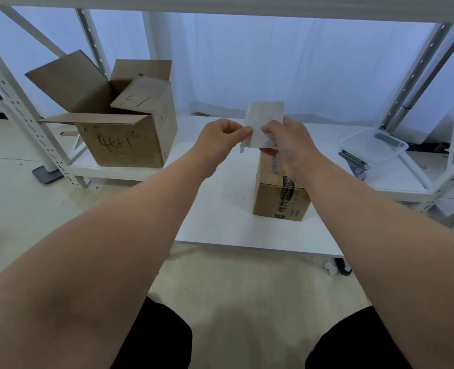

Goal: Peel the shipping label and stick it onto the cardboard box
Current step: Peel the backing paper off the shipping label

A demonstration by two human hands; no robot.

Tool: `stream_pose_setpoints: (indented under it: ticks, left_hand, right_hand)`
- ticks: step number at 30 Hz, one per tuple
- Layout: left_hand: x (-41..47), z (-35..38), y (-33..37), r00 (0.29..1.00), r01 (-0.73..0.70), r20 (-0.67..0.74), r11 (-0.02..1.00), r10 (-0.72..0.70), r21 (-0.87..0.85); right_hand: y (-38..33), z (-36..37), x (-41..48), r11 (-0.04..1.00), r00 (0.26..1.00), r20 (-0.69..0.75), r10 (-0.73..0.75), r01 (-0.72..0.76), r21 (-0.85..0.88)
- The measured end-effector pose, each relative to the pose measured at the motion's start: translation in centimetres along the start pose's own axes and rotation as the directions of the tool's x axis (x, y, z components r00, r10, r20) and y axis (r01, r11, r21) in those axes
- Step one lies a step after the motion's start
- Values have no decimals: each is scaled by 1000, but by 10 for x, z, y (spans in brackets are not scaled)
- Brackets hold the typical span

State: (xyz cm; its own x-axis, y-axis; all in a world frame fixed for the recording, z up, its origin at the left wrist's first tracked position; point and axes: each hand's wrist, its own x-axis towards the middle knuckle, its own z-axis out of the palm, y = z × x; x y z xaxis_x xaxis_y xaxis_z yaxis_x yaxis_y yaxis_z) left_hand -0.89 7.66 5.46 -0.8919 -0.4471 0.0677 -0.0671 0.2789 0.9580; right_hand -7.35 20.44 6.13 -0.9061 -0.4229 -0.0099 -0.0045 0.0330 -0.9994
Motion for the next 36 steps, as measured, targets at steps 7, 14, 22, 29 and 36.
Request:
stream_pose_setpoints:
  ticks: [7,14,22,29,36]
  left_hand:
    - [-3,-3,2,999,24,45,999,-23,-34]
    - [-2,-4,4,1000,25,-4,997,-25,-74]
    - [-2,-9,6,999,4,-50,995,-9,-100]
    - [0,-13,5,996,11,-91,997,-17,-75]
    - [3,-13,5,993,12,-115,999,-16,-34]
  right_hand:
    - [-2,0,0,1000,1000,-20,22,-22,18]
    - [-1,-1,-3,998,997,59,-53,54,-28]
    - [0,2,-6,979,986,-54,-156,147,-144]
    - [3,-2,1,989,993,-67,-97,89,-116]
    - [2,-2,-1,993,998,3,-58,58,-105]
